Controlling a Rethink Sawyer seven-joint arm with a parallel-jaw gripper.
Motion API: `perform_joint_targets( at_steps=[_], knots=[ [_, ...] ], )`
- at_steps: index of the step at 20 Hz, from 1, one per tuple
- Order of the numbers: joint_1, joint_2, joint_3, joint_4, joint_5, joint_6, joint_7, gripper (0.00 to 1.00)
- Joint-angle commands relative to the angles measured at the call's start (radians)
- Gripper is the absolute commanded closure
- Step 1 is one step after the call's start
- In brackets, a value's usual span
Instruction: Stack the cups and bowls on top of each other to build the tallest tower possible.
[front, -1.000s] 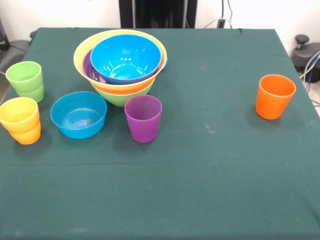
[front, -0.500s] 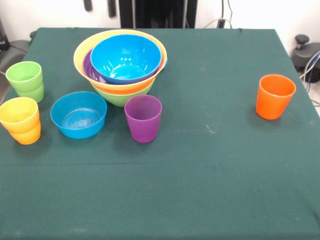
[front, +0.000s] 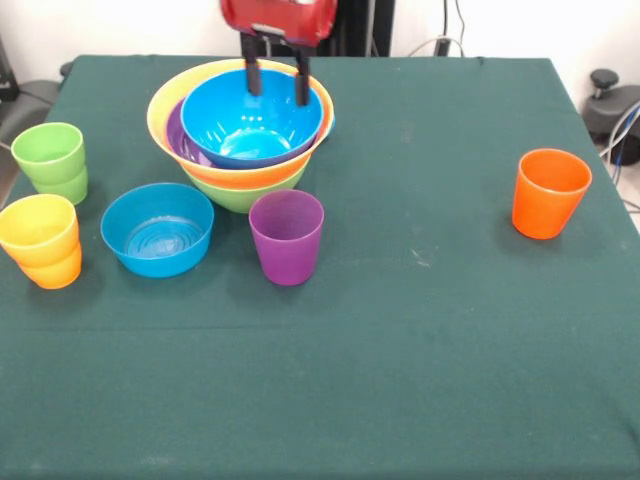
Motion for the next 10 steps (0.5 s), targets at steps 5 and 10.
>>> perform_joint_targets(
  at_steps=[5, 10],
  knots=[
    [0.144, 0.014, -0.119, -0.009, 0.085, -0.007, 0.251, 0.00],
    [0.177, -0.021, -0.136, 0.018, 0.118, 0.012, 0.250, 0.00]
  ],
)
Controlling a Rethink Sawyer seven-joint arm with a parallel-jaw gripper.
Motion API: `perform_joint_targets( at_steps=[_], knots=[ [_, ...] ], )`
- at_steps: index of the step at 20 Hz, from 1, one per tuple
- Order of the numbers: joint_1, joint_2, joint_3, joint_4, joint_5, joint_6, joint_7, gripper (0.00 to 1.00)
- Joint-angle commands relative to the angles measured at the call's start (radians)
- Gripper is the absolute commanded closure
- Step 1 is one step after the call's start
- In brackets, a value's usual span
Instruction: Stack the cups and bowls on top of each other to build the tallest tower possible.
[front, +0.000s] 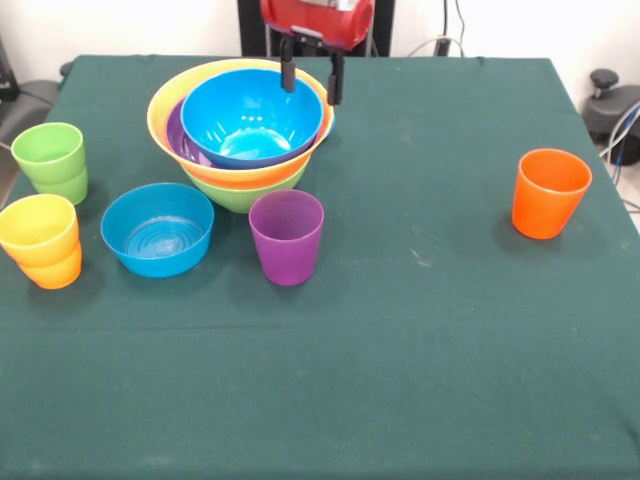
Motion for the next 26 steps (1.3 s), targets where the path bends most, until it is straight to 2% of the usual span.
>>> perform_joint_targets(
  at_steps=[1, 5, 8, 16, 26],
  knots=[
    [0.052, -0.027, -0.041, 0.013, 0.063, 0.018, 0.188, 0.00],
    [0.085, -0.043, -0.061, 0.008, 0.091, 0.049, 0.194, 0.00],
    [0.129, -0.027, -0.088, -0.009, 0.108, 0.054, 0.220, 0.00],
    [0.275, 0.042, -0.186, -0.048, 0.171, 0.000, 0.286, 0.00],
    [0.393, 0.079, -0.258, -0.038, 0.229, -0.039, 0.318, 0.00]
  ],
)
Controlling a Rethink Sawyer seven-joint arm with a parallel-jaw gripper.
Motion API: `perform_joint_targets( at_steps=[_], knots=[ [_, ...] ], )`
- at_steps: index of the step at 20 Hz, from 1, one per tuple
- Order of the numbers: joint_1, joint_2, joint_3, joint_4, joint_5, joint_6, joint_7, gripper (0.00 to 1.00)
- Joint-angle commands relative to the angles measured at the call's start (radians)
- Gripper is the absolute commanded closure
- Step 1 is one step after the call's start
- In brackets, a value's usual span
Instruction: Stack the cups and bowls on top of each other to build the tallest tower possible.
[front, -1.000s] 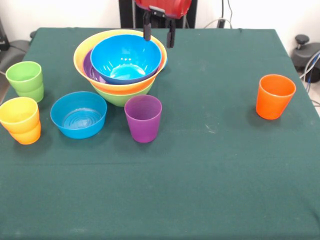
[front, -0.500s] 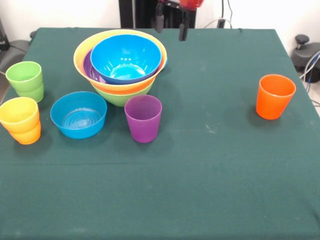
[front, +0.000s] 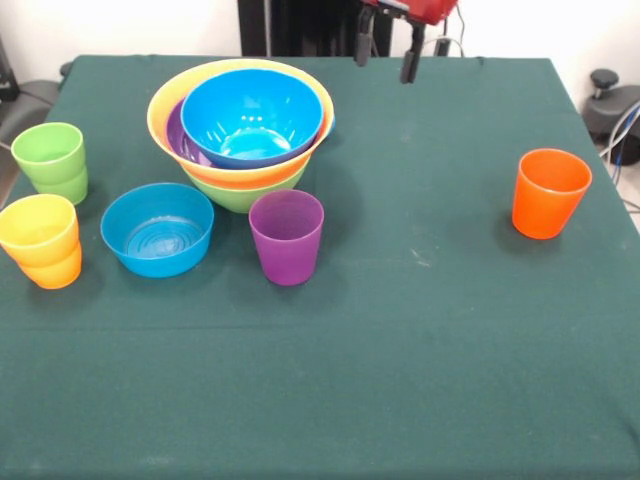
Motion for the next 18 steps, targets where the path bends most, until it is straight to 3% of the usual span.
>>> perform_joint_targets(
  at_steps=[1, 11, 18],
  knots=[
    [0.068, 0.074, -0.028, -0.019, 0.053, -0.036, 0.237, 0.00],
    [0.156, 0.070, -0.079, 0.008, 0.093, -0.021, 0.267, 0.00],
    [0.247, 0.156, -0.104, -0.039, 0.173, -0.067, 0.331, 0.00]
  ],
)
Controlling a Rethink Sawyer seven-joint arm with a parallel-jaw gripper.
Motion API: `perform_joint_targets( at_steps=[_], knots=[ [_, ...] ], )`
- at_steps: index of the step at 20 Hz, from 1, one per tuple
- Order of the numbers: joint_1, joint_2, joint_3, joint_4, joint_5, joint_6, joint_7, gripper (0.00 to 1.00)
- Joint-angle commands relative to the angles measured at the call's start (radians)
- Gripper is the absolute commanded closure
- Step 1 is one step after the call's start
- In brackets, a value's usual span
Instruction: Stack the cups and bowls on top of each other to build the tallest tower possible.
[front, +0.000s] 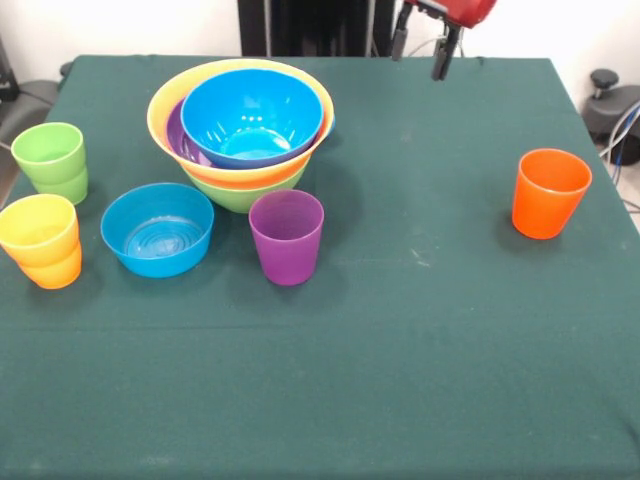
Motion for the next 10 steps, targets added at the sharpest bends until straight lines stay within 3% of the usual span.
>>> perform_joint_targets(
  at_steps=[1, 5, 10],
  knots=[
    [0.067, 0.102, 0.022, -0.048, 0.087, -0.070, 0.275, 0.00],
    [0.092, 0.138, 0.013, -0.075, 0.111, -0.079, 0.260, 0.00],
    [0.025, 0.165, 0.055, -0.056, 0.083, -0.168, 0.169, 0.00]
  ],
)
